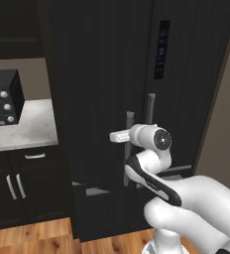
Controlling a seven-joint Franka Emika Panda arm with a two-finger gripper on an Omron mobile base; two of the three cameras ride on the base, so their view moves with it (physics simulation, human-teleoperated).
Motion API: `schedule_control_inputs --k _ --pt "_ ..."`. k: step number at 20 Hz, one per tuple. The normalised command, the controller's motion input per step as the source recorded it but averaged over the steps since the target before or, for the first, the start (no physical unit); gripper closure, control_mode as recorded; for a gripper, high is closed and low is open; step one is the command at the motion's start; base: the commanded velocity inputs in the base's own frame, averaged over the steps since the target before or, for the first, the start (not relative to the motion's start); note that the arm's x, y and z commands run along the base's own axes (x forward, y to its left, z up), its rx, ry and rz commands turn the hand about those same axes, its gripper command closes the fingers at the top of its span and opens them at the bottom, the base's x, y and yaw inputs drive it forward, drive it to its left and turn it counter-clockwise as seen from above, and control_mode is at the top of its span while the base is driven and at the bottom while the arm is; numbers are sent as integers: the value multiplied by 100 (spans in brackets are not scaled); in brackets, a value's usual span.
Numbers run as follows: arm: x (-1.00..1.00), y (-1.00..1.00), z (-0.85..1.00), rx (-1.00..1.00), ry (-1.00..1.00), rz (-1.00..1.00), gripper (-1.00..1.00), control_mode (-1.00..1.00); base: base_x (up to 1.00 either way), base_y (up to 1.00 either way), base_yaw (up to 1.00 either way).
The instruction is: There is a bowl on the dining counter. Grab a lemon wedge from the fridge and place it in the bowl. Then get the liquor bottle and glass cup from the cabinet and place them next to the bowl.
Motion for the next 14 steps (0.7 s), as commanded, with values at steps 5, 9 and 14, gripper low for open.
schedule_control_inputs --k 5,9,14 --pt "-98 71 6 2 11 15 100 -100 0 0 0" --pt "-82 86 10 0 19 12 100 -100 0 0 0" --pt "-64 86 11 0 21 7 -100 -100 0 0 0"
